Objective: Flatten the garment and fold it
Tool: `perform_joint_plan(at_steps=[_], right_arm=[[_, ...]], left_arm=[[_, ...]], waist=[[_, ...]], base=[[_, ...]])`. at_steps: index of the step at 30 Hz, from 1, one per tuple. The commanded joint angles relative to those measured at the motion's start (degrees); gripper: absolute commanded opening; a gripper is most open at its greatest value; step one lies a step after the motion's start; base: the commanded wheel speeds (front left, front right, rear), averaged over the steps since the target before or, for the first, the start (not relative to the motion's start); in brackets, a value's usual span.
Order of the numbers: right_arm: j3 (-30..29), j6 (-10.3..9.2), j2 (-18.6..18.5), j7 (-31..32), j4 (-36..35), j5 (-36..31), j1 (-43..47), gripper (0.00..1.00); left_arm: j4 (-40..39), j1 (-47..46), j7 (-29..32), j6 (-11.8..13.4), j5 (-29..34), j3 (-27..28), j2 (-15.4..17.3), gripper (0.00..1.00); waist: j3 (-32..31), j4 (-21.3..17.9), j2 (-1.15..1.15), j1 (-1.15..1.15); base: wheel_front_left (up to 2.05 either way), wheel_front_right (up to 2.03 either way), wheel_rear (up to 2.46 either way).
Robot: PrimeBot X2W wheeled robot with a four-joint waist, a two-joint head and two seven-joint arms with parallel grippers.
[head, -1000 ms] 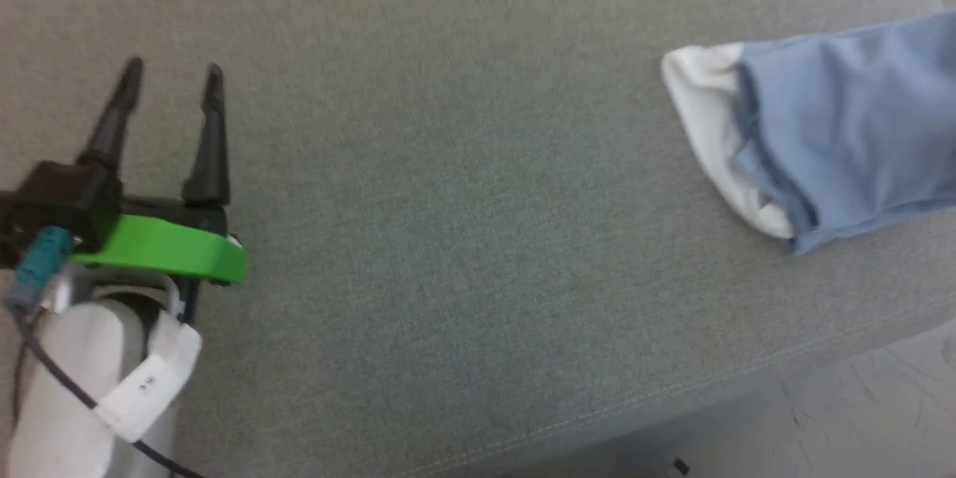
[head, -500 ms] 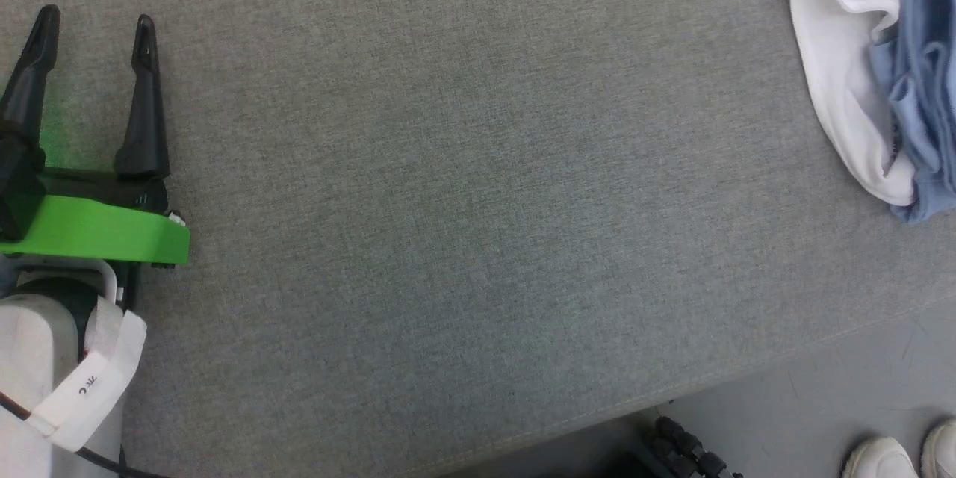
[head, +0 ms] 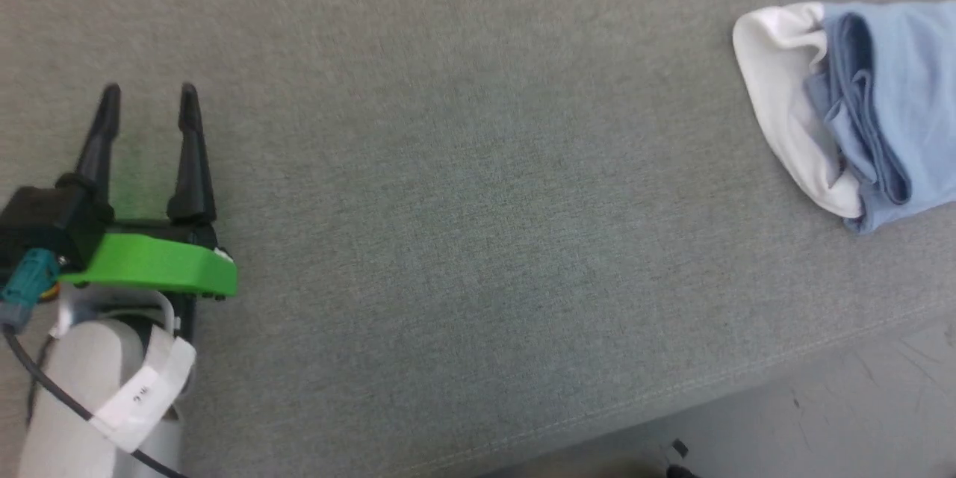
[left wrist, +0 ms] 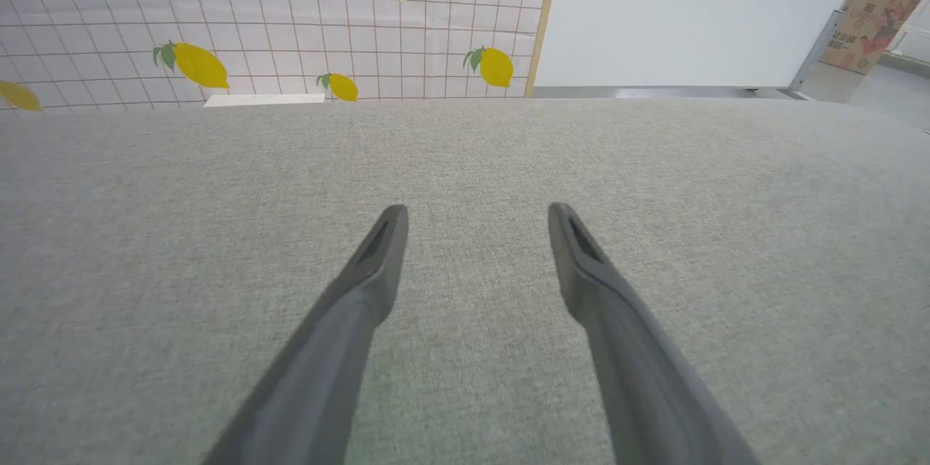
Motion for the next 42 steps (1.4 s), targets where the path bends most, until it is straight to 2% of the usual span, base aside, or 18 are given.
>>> perform_joint_plan(at_steps=[1, 5, 9, 15, 16, 19, 24, 26, 30, 42], right_arm=[[2.1, -0.1, 0.3, -1.7, -1.9, 1.2, -0.5, 1.0], [7.1, -0.1, 1.8, -5.9, -6.0, 2.9, 1.1, 1.0], [9.2, -0.1, 6.1, -11.5, -8.2, 2.6, 3.8, 1.0], [7.9, -0.1, 14.9, -19.4, -9.0, 1.0, 10.8, 1.0], [5.7, -0.1, 18.5, -23.4, -8.8, -1.3, 14.8, 1.0], [3.6, -0.1, 20.7, -27.2, -8.2, -2.8, 19.3, 1.0], [2.2, -0.1, 21.9, -31.6, -7.5, -3.8, 25.9, 1.0], [2.4, -0.1, 21.9, -32.7, -7.4, -1.7, 28.7, 1.0], [5.0, -0.1, 21.9, -33.6, -7.3, 1.3, 34.8, 1.0], [7.8, -0.1, 21.9, -34.1, -10.1, -0.1, 43.6, 1.0]], left_arm=[[1.2, 0.8, -1.2, 0.4, -0.5, -0.1, -0.8, 1.0], [4.4, 2.1, -3.4, 0.9, -1.5, 0.1, -2.2, 1.0], [6.3, 3.6, -5.0, 1.7, -2.2, 0.9, -3.1, 1.0], [7.7, 5.8, -6.2, 2.5, -2.9, 2.0, -3.8, 1.0], [8.2, 6.9, -6.6, 2.9, -3.3, 2.0, -4.3, 1.0], [9.1, 8.0, -6.9, 3.1, -3.8, 2.0, -5.2, 1.0], [10.1, 10.0, -7.2, 3.2, -4.3, 1.9, -6.0, 1.0], [10.4, 10.6, -7.3, 3.3, -4.5, 1.9, -6.2, 1.0], [11.0, 11.7, -7.3, 3.3, -4.5, 1.2, -6.6, 1.0], [14.6, 12.1, -6.7, 2.5, -3.4, -2.6, -7.3, 1.0]], waist=[[-8.7, 4.0, 0.0, 0.0], [-13.4, 6.2, 0.0, 0.0], [-17.8, 8.4, 0.0, 0.0], [-22.8, 11.1, 0.0, 0.0], [-25.0, 12.2, 0.0, 0.0], [-26.8, 13.3, 0.0, 0.0], [-29.0, 14.5, 0.0, 0.0], [-29.8, 14.9, 0.0, 0.0], [-30.5, 15.5, 0.0, 0.0], [-30.6, 16.6, 0.0, 0.0]], base=[[0.0, 0.0, 0.0], [0.0, 0.0, 0.0], [0.0, 0.0, 0.0], [0.0, 0.0, 0.0], [0.0, 0.0, 0.0], [0.0, 0.0, 0.0], [0.0, 0.0, 0.0], [0.0, 0.0, 0.0], [0.0, 0.0, 0.0], [0.0, 0.0, 0.0]])
